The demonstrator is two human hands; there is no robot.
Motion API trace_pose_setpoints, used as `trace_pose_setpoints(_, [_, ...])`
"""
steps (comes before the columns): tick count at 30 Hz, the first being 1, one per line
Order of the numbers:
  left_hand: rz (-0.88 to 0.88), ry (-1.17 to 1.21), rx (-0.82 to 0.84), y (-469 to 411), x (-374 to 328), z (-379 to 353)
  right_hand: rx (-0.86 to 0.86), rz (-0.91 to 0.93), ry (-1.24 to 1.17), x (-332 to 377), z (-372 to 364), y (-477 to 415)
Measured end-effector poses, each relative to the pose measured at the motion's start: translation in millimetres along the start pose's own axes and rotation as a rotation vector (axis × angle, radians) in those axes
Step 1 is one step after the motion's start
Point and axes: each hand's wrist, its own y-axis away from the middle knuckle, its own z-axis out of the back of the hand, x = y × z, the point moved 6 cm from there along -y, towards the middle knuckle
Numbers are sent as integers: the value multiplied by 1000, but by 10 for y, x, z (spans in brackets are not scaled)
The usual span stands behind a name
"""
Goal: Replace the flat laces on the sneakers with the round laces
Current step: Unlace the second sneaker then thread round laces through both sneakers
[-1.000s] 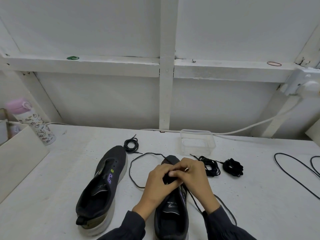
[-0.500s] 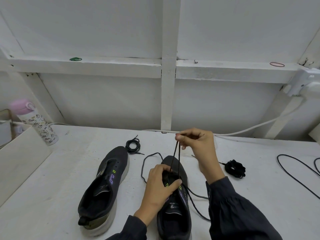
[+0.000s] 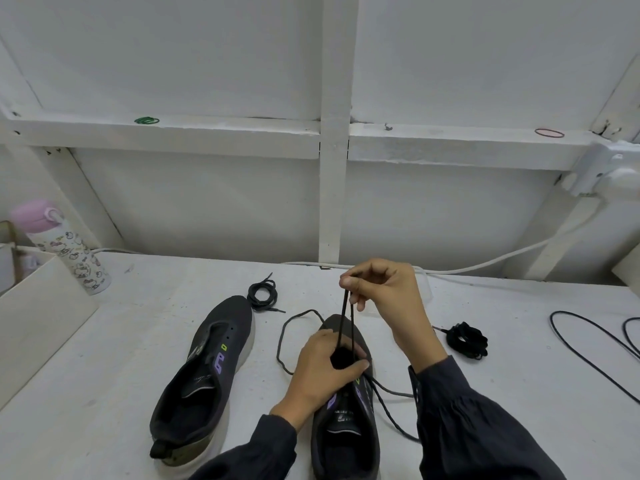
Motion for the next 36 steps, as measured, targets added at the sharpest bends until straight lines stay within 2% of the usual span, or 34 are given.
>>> trace_pose_setpoints(5, [15,43,-14,10,79,-36,-9,68,-24,216,-17,-222])
trace_pose_setpoints(9, [21,81,-17,3,106,-38,-192,130,-108,286,111,-477])
trace_pose_setpoints(11, [26,78,-14,-9,134,-32,-228,87,-72,127,140,-556])
trace_pose_setpoints(16, [57,74,-34,-17,267,-41,-13,-292,323,-395,245,-441])
trace_pose_setpoints(19, [43,95,-60,-11,259,-53,281,-489,650,-564,293,-101])
trace_pose_setpoints(21, [43,83,-59,-10,252,-58,425,-563,761,-727,251,131])
trace_pose_setpoints(25, [42,9,-38,-17,223,-67,238,-394,663,-846,148,255])
trace_pose_setpoints(30, [3,18,-16,-8,153,-59,126,-317,596,-802,34,264])
trace_pose_setpoints(36, [17,-21,-65,-14,193,-32,52,-324,220,-658,71,246])
